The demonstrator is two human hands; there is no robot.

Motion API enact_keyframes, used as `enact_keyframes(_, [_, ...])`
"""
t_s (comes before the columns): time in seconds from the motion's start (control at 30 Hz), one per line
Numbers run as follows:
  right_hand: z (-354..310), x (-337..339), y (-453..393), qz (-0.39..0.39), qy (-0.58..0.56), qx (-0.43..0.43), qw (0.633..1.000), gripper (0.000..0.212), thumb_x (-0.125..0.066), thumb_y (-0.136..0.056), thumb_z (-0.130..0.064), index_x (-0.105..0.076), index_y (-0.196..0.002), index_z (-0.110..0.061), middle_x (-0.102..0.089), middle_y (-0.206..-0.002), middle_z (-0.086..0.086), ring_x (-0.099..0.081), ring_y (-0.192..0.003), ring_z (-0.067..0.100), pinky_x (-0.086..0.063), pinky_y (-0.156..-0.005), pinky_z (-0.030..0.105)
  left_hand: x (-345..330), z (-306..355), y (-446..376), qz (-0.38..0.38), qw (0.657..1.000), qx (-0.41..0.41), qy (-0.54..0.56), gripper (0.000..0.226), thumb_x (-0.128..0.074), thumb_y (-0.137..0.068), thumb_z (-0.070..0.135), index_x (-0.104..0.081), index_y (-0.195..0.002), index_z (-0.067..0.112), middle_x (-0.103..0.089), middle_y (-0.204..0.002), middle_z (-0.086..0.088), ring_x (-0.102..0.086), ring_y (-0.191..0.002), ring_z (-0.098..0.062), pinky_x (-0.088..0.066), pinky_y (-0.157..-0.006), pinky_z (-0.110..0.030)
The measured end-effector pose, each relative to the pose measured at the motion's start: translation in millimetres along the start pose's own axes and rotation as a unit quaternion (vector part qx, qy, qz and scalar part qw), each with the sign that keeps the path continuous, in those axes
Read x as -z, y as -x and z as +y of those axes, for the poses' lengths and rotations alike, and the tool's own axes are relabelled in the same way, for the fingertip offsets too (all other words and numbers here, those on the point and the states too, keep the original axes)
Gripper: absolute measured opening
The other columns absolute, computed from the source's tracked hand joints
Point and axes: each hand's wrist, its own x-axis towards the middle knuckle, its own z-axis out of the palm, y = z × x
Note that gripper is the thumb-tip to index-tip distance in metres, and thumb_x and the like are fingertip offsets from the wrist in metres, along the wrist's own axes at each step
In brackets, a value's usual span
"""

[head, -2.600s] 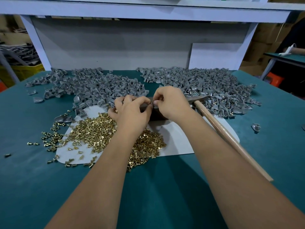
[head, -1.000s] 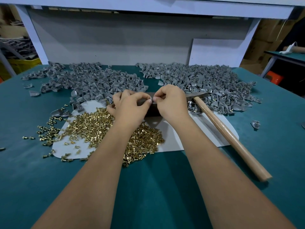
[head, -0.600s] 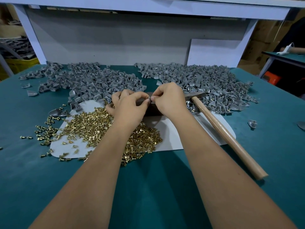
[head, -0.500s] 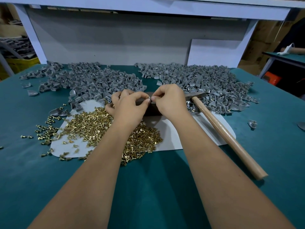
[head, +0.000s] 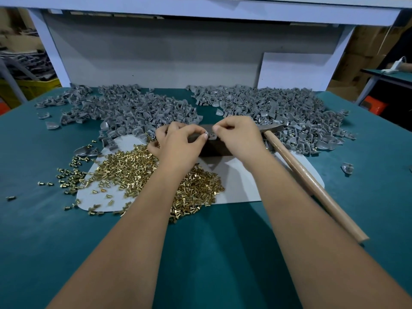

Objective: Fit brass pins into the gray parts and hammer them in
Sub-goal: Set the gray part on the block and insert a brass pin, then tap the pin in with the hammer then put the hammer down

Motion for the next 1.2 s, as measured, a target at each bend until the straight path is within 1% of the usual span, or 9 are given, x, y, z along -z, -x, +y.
enact_keyframes(0.1, [5, 24, 2, 0.066, -0.005, -0.020, 0.998, 0.023, -0.057, -0.092, -0.022, -0.067, -0.073, -0.016, -0.068, -0.074, -0.001, -0.063, -0.073, 0.018, -0.053, -0.070, 0.035, -1, -1, -2, -0.003, 1.000, 0.004, 0.004, 0.008, -0.063, -0.091, 0.048, -0.061, -0.083, 0.046, -0.043, -0.110, 0.016, -0.021, -0.129, -0.013, -0.007, -0.102, -0.042])
enact_keyframes(0.2, [23, 50, 10, 0.151, 0.159, -0.057, 0.974, 0.023, -0.052, -0.092, -0.022, -0.067, -0.076, -0.017, -0.062, -0.066, -0.004, -0.055, -0.060, 0.013, -0.033, -0.050, 0.021, -2, -3, -3, -0.007, 1.000, 0.006, -0.005, 0.007, -0.061, -0.092, 0.049, -0.061, -0.086, 0.046, -0.045, -0.114, 0.015, -0.021, -0.130, -0.014, -0.008, -0.104, -0.046])
enact_keyframes(0.33, [48, 67, 27, 0.143, 0.335, -0.107, 0.925, 0.030, -0.049, -0.095, -0.035, -0.067, -0.095, -0.011, -0.062, -0.093, 0.014, -0.056, -0.090, 0.035, -0.042, -0.062, 0.032, -2, -2, -2, -0.012, 1.000, 0.006, -0.006, 0.007, -0.060, -0.093, 0.049, -0.061, -0.088, 0.045, -0.045, -0.118, 0.014, -0.021, -0.132, -0.016, -0.010, -0.105, -0.047])
enact_keyframes(0.63, [59, 65, 27, 0.175, 0.321, -0.090, 0.926, 0.017, -0.053, -0.087, -0.009, -0.066, -0.089, -0.019, -0.061, -0.091, 0.008, -0.050, -0.077, 0.031, -0.035, -0.058, 0.030, -1, -1, 1, -0.013, 1.000, 0.011, 0.000, 0.007, -0.060, -0.093, 0.049, -0.062, -0.088, 0.045, -0.044, -0.116, 0.014, -0.021, -0.132, -0.016, -0.011, -0.108, -0.049])
enact_keyframes(0.83, [59, 70, 26, 0.201, 0.263, -0.104, 0.938, 0.019, -0.049, -0.089, -0.012, -0.066, -0.088, -0.019, -0.062, -0.082, 0.006, -0.052, -0.071, 0.030, -0.035, -0.055, 0.029, -1, -1, 0, -0.011, 1.000, 0.006, 0.005, 0.007, -0.060, -0.092, 0.049, -0.063, -0.088, 0.044, -0.045, -0.112, 0.015, -0.023, -0.130, -0.016, -0.012, -0.107, -0.048])
enact_keyframes(0.97, [51, 72, 28, 0.247, 0.221, -0.052, 0.942, 0.014, -0.056, -0.090, -0.022, -0.069, -0.093, -0.020, -0.065, -0.091, 0.004, -0.056, -0.089, 0.029, -0.045, -0.066, 0.034, 3, -3, -2, 0.008, 0.995, 0.044, 0.084, 0.009, -0.061, -0.093, 0.044, -0.064, -0.085, 0.042, -0.043, -0.090, 0.023, -0.037, -0.120, -0.024, -0.034, -0.104, -0.051])
enact_keyframes(1.03, [44, 65, 30, 0.255, 0.226, -0.002, 0.940, 0.015, -0.056, -0.090, -0.021, -0.071, -0.095, -0.021, -0.065, -0.095, 0.000, -0.056, -0.095, 0.025, -0.044, -0.070, 0.032, 7, -3, -4, 0.013, 0.988, 0.060, 0.141, 0.009, -0.060, -0.094, 0.040, -0.065, -0.086, 0.041, -0.053, -0.097, 0.017, -0.048, -0.118, -0.026, -0.051, -0.090, -0.045])
enact_keyframes(1.1, [34, 50, 34, 0.185, 0.185, 0.051, 0.964, 0.013, -0.058, -0.089, -0.019, -0.070, -0.090, -0.025, -0.063, -0.089, -0.009, -0.059, -0.087, 0.014, -0.045, -0.069, 0.029, 11, 0, -4, 0.025, 0.982, 0.065, 0.176, 0.008, -0.059, -0.096, 0.036, -0.067, -0.096, 0.038, -0.061, -0.104, 0.011, -0.055, -0.110, -0.022, -0.055, -0.084, -0.041])
enact_keyframes(1.2, [17, 18, 45, -0.066, 0.110, 0.106, 0.986, 0.010, -0.068, -0.083, -0.031, -0.070, -0.093, -0.029, -0.061, -0.087, -0.015, -0.055, -0.078, 0.000, -0.050, -0.075, 0.030, 13, 2, -4, 0.039, 0.973, 0.064, 0.217, 0.009, -0.059, -0.097, 0.031, -0.068, -0.101, 0.031, -0.062, -0.101, 0.013, -0.058, -0.097, -0.012, -0.055, -0.090, -0.045])
